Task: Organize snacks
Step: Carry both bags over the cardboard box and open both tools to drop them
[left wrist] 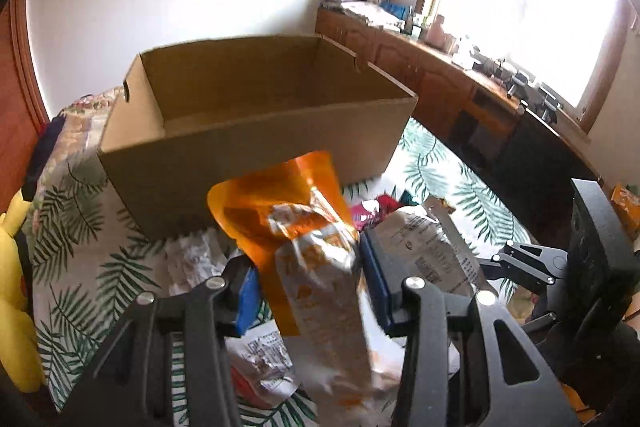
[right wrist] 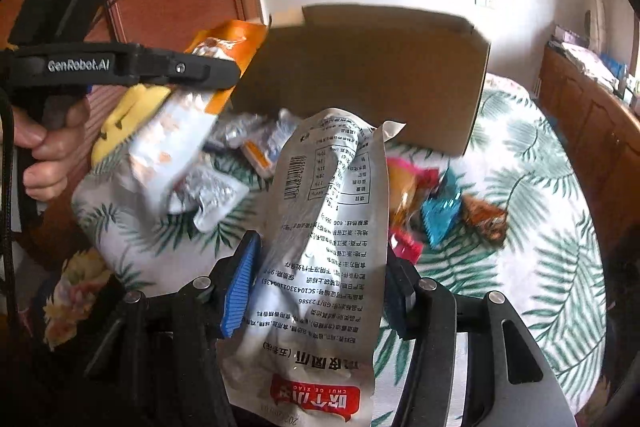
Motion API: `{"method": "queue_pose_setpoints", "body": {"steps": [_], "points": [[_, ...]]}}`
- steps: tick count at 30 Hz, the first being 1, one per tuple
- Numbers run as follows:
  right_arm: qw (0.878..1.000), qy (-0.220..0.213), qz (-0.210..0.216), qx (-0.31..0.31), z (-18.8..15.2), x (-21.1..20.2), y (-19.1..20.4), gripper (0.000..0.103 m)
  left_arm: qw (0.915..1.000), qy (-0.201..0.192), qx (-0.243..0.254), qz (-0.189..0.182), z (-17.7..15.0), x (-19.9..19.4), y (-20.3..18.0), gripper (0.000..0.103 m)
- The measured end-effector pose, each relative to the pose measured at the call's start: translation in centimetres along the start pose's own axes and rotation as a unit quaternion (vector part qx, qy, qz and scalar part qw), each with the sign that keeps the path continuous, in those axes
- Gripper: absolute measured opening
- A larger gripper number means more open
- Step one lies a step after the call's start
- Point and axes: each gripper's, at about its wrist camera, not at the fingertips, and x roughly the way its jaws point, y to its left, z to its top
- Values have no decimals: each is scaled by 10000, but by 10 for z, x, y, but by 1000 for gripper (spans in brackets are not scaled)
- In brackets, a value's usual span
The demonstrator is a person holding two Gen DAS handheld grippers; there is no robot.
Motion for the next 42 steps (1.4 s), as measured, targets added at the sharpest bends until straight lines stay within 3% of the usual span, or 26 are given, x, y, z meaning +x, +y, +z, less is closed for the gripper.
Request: {"method": "queue_pose_setpoints", "body": {"steps": [1, 2, 7, 20, 27, 34, 42], "points": [[10000, -44, 1, 1, 4, -3, -1, 56, 10000, -35, 6, 6, 1, -2, 1, 42], [10000, -92, -1, -7, 8, -7, -1, 57, 10000, -71, 16, 22, 3, -2, -1, 30], [9996, -232, -103, -111, 29, -14, -8, 57, 9995, -276, 170, 19, 16, -5, -2, 8], [9994, -318, -126, -30, 36, -15, -16, 57, 9990, -329, 258, -143, 13, -13, -3, 6], [9990, -424, -137, -47, 41, -23, -17, 57, 9977, -603, 227, -185, 20, -31, -8, 4], [9976, -648, -195, -168, 73, -35, -23, 57, 9948, -976, 234, -160, 51, -55, -11, 4], [9948, -986, -187, -142, 138, -36, -44, 57, 9881, -1522, 202, 16, 115, -71, 6, 4]]}}
